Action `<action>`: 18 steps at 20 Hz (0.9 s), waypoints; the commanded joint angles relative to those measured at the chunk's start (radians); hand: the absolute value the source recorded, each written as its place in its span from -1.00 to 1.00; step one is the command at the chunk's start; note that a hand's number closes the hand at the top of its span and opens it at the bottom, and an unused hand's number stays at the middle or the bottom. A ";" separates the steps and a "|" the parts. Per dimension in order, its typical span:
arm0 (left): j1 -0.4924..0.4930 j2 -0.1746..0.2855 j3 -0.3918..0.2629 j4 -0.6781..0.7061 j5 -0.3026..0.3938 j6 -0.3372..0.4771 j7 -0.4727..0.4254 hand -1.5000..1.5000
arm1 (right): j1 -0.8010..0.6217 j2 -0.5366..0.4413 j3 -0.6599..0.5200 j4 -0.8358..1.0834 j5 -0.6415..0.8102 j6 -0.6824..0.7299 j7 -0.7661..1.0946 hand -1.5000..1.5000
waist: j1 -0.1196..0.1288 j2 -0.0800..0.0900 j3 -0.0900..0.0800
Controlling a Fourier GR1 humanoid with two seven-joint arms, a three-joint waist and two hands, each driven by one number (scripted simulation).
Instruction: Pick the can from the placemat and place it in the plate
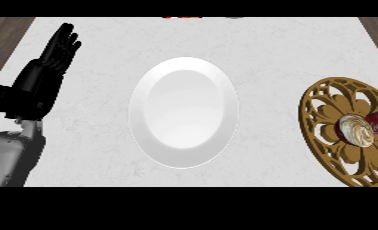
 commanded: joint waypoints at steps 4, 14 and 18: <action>-0.027 -0.036 0.016 0.050 -0.044 -0.020 -0.021 0.00 | -0.137 0.157 0.064 0.091 0.196 -0.029 0.082 -1.00 | 0.006 0.003 0.000; -0.013 -0.061 0.061 0.019 -0.064 -0.058 0.003 0.00 | -0.215 0.263 0.071 0.345 0.429 -0.093 -0.020 -1.00 | 0.001 0.000 0.000; -0.023 -0.081 0.070 0.013 -0.064 -0.064 0.028 0.00 | -0.202 0.349 0.107 0.354 0.496 -0.119 0.009 -1.00 | -0.003 -0.001 0.000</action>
